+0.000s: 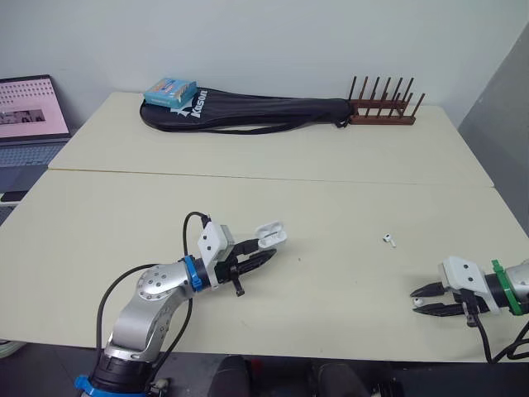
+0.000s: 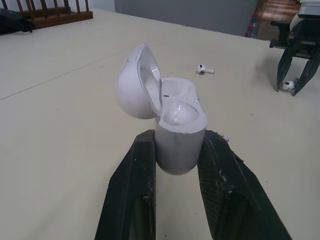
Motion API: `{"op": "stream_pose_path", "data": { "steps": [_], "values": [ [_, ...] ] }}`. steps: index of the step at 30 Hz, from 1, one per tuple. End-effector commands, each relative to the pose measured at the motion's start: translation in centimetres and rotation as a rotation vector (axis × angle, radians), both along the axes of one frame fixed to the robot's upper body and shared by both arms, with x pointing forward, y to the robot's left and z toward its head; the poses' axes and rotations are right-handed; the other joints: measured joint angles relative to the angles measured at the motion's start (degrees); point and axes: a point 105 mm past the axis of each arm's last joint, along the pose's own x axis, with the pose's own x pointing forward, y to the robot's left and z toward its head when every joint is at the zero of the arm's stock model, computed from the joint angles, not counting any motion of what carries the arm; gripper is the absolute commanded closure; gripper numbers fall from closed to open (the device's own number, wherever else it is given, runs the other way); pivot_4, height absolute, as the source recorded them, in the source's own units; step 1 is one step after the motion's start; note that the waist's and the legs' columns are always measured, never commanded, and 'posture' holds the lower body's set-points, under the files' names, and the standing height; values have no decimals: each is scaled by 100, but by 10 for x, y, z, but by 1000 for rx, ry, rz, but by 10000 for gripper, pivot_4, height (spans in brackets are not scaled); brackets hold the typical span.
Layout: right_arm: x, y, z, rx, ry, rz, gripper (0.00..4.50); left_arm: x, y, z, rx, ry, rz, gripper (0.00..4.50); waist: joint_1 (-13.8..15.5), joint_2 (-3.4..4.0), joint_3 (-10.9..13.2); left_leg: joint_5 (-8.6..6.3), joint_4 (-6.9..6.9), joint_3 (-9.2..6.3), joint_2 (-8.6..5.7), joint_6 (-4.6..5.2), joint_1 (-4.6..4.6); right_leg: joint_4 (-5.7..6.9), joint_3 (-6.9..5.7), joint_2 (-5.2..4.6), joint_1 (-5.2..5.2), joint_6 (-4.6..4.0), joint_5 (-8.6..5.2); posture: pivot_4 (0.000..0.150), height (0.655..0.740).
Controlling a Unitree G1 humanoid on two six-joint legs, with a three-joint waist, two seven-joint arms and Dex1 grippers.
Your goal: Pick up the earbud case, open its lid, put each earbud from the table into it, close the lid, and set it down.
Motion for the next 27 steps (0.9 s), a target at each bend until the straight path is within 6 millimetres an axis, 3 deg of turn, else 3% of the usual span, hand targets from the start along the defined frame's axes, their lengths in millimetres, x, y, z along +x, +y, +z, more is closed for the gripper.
{"op": "stream_pose_path", "data": {
  "steps": [1, 8, 12, 19, 27],
  "values": [
    [5, -5, 9, -21, -54, -4, 23843, -5, -6, 10, -20, -40, -21, 37067, 0, 0, 0, 0, 0, 1, 0, 0, 5, 0, 1, 0, 4, 0, 0, 1500, 6871],
    [-2, -1, 52, -49, -105, -30, 23843, -7, -7, 7, -28, -26, -16, 37067, 9, 24, 8, 0, -3, 4, -1, 0, 6, 1, 5, 0, 3, 1, 0, 1500, 6871],
    [-6, -10, 61, -276, -84, -246, 23843, -7, -7, 5, -29, -19, -15, 37067, 9, 23, 9, -1, -11, 2, 3, -1, 7, 0, 2, 1, 2, 0, -1, 1500, 6871],
    [-18, 21, 46, -310, -32, -308, 23843, -8, -13, 4, -32, -14, -33, 37067, 6, 22, 10, 0, -9, 4, 3, -2, 6, -6, 4, 0, 2, 24, -14, 1500, 6871],
    [-6, 22, 28, -356, -41, -304, 23843, -9, -16, 3, -25, -11, -42, 37067, 3, 21, 11, 0, -8, 6, 1, -1, -6, -12, 6, -1, -10, 22, -13, 1500, 6871]
  ]
}}
